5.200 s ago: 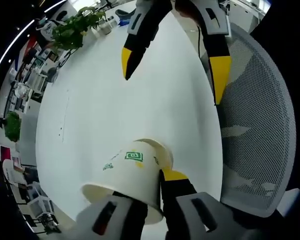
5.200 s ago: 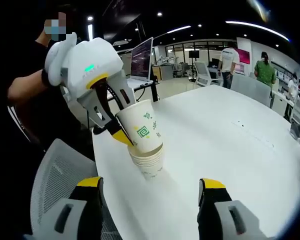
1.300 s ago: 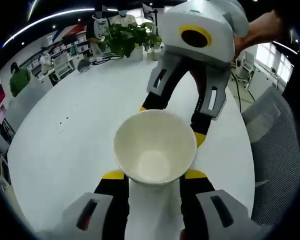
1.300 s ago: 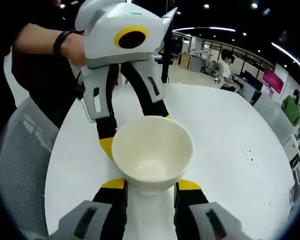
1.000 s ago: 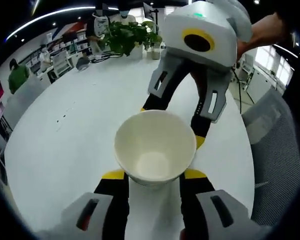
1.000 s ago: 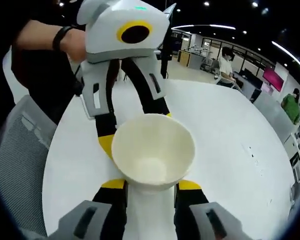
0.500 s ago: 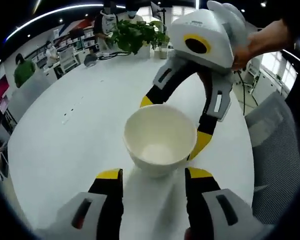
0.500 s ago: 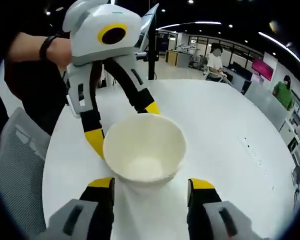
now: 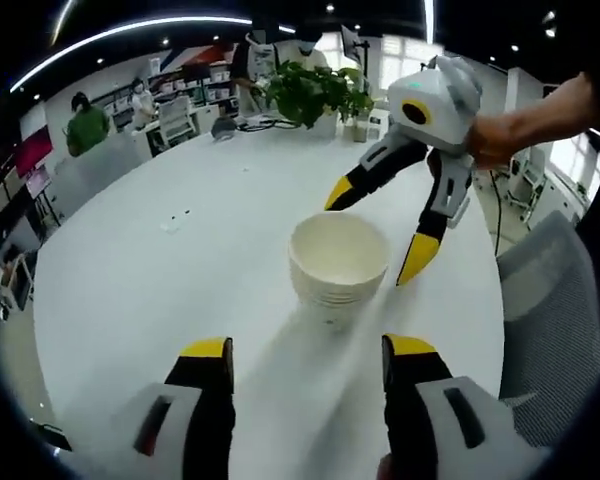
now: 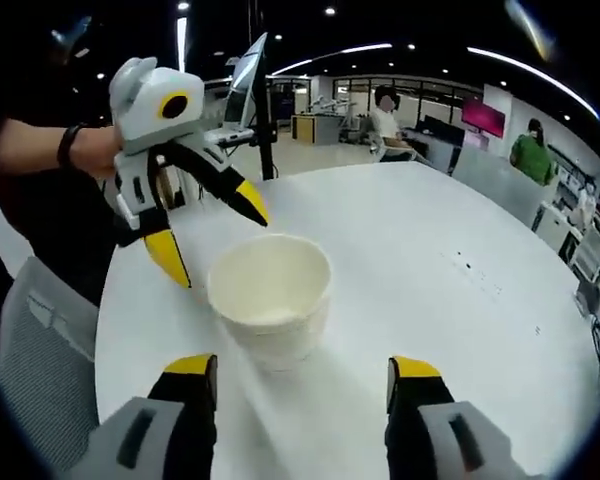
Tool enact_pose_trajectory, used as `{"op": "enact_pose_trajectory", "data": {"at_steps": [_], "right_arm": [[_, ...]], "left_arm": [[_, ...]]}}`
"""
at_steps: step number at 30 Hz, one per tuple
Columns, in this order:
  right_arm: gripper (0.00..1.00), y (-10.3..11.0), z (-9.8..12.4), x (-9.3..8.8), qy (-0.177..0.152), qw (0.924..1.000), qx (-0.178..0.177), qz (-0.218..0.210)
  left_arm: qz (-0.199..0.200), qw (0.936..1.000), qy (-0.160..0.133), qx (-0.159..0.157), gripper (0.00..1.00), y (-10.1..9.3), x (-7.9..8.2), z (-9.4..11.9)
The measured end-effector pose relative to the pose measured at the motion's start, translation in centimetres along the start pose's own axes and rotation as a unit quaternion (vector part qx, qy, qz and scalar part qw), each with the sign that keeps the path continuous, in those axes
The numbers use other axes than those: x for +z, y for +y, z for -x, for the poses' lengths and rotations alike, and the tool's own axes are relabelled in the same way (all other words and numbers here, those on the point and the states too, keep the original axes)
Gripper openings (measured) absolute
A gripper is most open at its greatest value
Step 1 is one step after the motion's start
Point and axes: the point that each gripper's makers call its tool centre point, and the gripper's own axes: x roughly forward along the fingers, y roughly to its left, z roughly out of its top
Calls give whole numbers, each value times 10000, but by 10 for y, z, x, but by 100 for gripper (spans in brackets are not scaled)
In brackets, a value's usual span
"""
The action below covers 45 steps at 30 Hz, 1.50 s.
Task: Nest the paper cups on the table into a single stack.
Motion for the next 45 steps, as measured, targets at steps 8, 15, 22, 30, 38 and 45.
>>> {"op": "enact_pose_trajectory", "data": {"at_steps": [8,15,22,30,38,45], "right_arm": [[72,1,20,2,-193,9994,-187,-199],[74,5,39,2,-425,9978,-345,-384],[76,20,54,-6,-671,9948,-424,-641],[80,29,72,-14,-926,9891,-546,-1009],[82,45,93,-25,-1140,9825,-700,-1296],[86,60,108,-41,-1185,9779,-897,-1471]], "left_arm": [[221,9989,-283,288,61,1,1,29],[419,9965,-506,520,65,-8,-6,53],[415,9959,-575,564,67,-26,-17,68],[660,9928,-714,698,69,-44,-29,80],[990,9870,-945,841,71,-56,-36,91],[1164,9840,-985,921,72,-77,-47,93]]}}
